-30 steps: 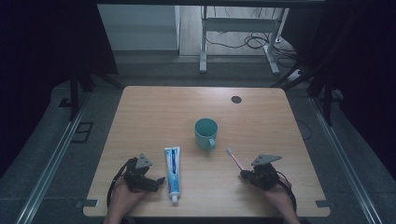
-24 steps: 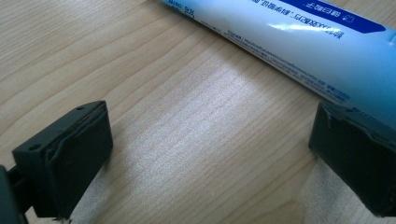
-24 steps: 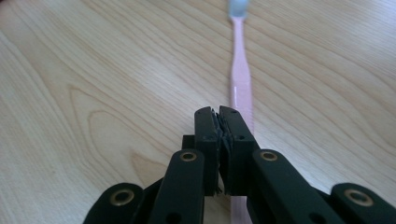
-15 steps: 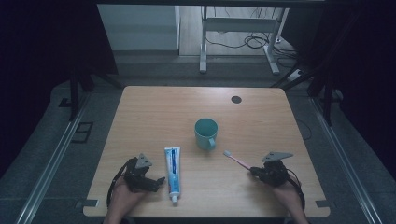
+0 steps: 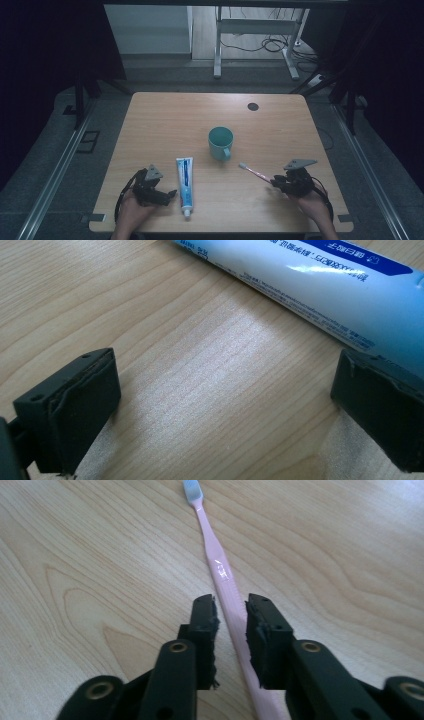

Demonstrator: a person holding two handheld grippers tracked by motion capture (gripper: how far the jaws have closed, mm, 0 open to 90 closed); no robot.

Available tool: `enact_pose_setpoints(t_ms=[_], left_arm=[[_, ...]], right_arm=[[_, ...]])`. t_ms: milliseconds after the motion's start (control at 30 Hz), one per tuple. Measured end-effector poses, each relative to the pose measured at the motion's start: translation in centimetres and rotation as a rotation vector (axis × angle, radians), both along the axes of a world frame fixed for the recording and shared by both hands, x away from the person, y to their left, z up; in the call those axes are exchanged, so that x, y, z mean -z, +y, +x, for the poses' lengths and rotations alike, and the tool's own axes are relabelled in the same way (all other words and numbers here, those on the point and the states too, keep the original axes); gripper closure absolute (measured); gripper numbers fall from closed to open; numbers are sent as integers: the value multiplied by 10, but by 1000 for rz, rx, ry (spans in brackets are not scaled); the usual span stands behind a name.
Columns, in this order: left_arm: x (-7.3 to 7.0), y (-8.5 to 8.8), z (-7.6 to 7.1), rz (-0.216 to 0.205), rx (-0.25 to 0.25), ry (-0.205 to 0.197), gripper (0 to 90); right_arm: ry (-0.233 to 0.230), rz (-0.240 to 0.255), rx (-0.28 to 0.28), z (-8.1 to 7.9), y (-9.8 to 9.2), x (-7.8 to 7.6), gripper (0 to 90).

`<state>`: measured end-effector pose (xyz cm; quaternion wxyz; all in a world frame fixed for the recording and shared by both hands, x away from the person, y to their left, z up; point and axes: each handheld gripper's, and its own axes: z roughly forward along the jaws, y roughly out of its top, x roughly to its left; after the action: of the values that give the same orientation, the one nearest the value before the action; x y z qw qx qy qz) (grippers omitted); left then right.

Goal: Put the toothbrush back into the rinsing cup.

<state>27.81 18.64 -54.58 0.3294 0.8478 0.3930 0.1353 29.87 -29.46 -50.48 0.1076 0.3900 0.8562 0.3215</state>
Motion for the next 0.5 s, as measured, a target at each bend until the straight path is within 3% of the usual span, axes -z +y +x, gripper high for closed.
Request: enact_pose_setpoints(t_ms=[233,500], left_arm=[[0,0,0,-1,-1,0,0],[0,0,0,-1,-3,4,0]], right_arm=[[94,-65,-53,15,9,-11,621],[155,-203,-117,33,25,-16,626]])
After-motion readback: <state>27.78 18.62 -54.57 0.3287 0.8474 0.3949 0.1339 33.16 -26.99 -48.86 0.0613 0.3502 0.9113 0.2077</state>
